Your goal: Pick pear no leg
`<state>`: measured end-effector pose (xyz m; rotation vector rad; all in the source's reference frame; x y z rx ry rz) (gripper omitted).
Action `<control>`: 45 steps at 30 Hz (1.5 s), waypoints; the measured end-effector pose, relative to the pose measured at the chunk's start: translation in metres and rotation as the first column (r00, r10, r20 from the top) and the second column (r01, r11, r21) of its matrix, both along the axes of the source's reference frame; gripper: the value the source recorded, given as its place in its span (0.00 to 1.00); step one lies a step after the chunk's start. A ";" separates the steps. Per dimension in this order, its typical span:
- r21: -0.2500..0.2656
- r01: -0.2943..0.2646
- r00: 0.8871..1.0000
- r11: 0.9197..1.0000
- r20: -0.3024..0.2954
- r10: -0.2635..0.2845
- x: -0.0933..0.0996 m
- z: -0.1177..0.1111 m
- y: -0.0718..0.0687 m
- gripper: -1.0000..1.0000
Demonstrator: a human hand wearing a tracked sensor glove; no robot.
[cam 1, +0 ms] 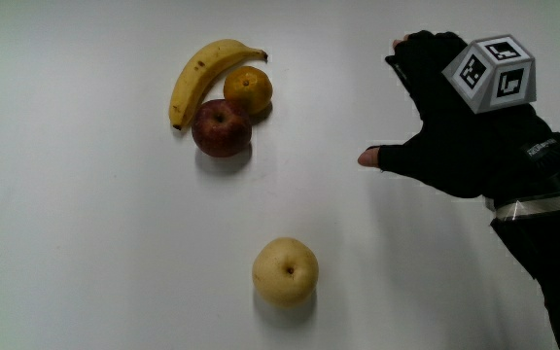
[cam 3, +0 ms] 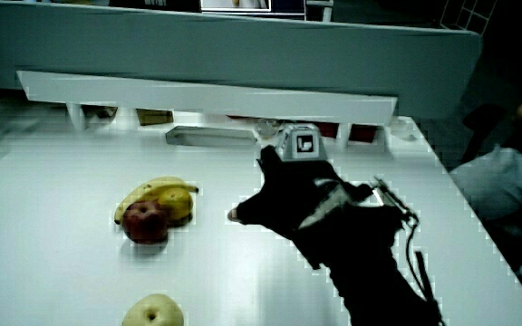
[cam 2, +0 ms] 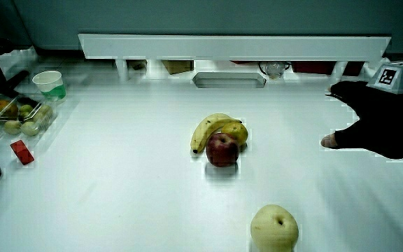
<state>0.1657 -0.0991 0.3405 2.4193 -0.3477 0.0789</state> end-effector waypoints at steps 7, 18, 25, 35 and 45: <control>-0.005 0.073 0.991 0.997 0.113 -0.072 -0.026 -0.008 0.020 0.50; -0.058 0.218 0.970 0.974 0.124 -0.210 -0.069 0.009 0.057 0.50; -0.117 0.285 0.952 0.951 0.153 -0.266 -0.087 0.023 0.075 0.50; -0.159 0.381 0.921 0.911 0.154 -0.358 -0.113 0.039 0.101 0.50; -0.214 0.429 0.902 0.878 0.141 -0.407 -0.126 0.059 0.116 0.50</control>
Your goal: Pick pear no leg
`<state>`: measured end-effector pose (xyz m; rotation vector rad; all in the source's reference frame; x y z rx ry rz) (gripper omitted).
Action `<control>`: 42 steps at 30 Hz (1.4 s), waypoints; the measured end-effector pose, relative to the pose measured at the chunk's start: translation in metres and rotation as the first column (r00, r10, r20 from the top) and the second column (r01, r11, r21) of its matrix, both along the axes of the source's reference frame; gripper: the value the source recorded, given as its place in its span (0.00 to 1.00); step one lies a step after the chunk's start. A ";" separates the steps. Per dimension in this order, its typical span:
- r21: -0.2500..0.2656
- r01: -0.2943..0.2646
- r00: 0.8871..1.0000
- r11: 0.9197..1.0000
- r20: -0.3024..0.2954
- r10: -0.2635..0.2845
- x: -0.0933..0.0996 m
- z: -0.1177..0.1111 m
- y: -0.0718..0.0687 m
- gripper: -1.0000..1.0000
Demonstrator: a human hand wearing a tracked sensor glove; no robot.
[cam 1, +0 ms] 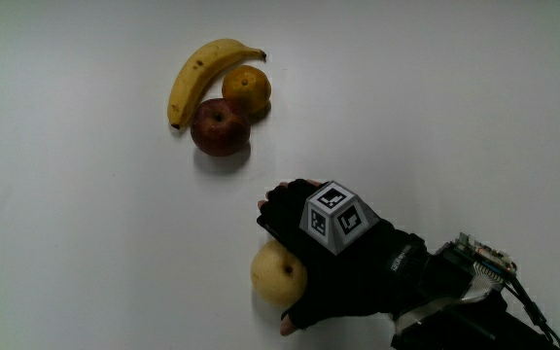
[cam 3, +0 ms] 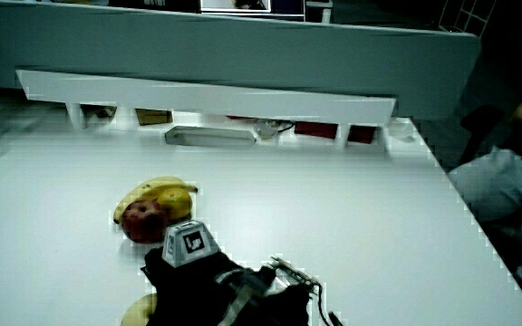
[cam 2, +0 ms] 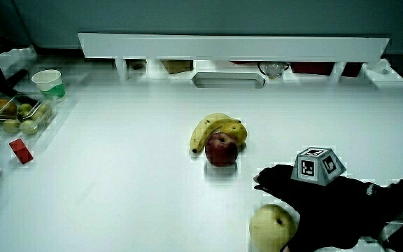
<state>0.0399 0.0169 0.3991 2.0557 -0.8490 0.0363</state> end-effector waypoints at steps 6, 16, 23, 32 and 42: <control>-0.016 0.015 1.000 1.000 -0.009 -0.015 -0.004 0.005 0.004 0.50; 0.019 0.019 1.000 1.000 0.015 -0.019 -0.006 0.005 0.006 0.58; 0.023 0.002 0.998 1.000 0.064 -0.003 -0.007 0.004 0.007 0.75; 0.079 -0.001 0.996 0.997 0.087 -0.006 -0.008 0.002 0.008 0.97; 0.134 0.020 0.993 0.991 0.109 -0.035 -0.011 -0.006 0.010 1.00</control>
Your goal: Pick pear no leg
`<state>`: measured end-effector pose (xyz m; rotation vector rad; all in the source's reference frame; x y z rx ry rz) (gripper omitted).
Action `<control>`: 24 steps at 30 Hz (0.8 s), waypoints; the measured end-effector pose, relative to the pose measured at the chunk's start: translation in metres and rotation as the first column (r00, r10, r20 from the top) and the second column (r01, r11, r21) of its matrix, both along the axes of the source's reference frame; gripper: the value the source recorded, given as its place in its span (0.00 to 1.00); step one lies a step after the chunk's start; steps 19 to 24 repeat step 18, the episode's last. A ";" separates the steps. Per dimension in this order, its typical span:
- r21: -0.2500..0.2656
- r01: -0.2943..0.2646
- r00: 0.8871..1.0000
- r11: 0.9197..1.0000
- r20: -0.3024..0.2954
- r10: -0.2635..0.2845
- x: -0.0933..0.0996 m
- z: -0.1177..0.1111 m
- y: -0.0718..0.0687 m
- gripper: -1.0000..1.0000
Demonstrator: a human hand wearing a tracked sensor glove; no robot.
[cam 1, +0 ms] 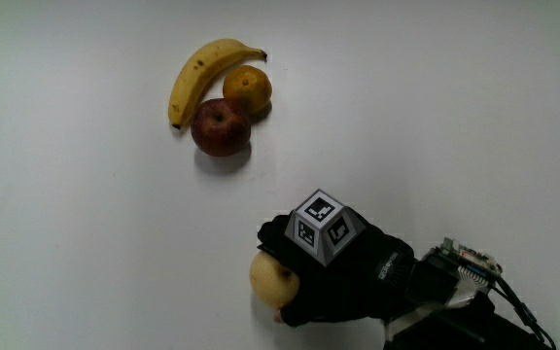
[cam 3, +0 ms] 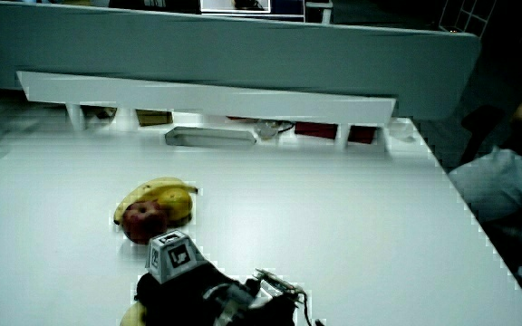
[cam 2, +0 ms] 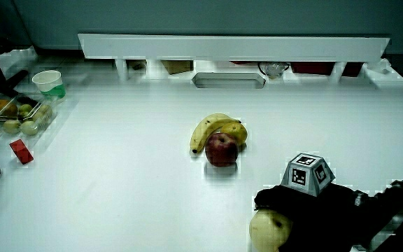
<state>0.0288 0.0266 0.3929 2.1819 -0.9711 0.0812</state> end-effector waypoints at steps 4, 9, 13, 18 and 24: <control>0.025 -0.020 1.000 0.999 0.025 0.019 0.003 -0.012 -0.006 1.00; 0.045 -0.045 0.998 0.998 0.056 0.042 0.007 -0.026 -0.018 1.00; 0.101 -0.078 0.994 0.992 0.079 0.071 0.010 -0.040 -0.032 1.00; 0.144 -0.124 0.989 0.982 0.103 0.110 0.012 -0.055 -0.053 1.00; 0.144 -0.124 0.989 0.982 0.103 0.110 0.012 -0.055 -0.053 1.00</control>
